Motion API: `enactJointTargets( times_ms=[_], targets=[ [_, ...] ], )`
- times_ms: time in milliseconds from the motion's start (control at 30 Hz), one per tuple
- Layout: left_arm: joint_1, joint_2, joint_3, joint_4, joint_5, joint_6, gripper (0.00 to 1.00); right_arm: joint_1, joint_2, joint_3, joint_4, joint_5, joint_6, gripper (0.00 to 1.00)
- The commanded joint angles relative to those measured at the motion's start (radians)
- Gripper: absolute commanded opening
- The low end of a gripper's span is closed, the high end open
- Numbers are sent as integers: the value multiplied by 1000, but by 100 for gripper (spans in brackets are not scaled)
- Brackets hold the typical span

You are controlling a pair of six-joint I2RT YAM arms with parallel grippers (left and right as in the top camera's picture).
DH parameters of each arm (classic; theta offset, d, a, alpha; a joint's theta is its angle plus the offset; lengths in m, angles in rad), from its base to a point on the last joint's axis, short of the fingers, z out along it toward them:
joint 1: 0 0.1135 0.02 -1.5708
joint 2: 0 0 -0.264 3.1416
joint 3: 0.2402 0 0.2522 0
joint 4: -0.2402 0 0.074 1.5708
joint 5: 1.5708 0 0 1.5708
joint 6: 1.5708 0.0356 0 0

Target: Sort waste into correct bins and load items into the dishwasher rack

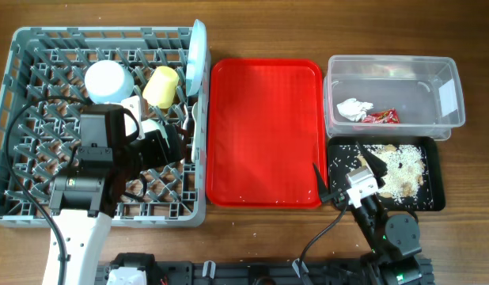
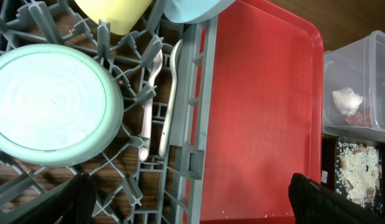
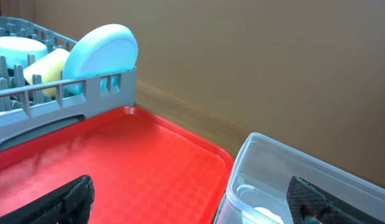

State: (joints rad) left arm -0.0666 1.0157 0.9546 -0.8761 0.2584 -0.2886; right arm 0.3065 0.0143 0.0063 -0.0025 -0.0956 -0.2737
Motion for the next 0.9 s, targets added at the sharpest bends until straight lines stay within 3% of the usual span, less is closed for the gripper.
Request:
enactJointTargets(
  times_ms=[0,133,200,300,567,767,867],
  targets=[
    [-5,1,5,-1,-6,23,100,-5,-11,-1,5,23,14,100],
    [-5,1,5,-1,-6,23,100,-5,-11,-1,10,84,38,100],
    [-5,1,5,-1,-6,23,100,-9,-11,-1,30,248,211,100],
    [-5,1,5,-1,-6,23,100,-23,-11,-1,38,298,309,100],
    [-5,1,5,-1,-6,23,100,-126,-11,-1,23,230,325,100],
    [-5,1,5,-1,-6,23,100,-326,-11,-1,12,77,329,100],
    [-5,1,5,-1,-6,23,100,-336,-11,-1,8,71,325,100]
  ],
)
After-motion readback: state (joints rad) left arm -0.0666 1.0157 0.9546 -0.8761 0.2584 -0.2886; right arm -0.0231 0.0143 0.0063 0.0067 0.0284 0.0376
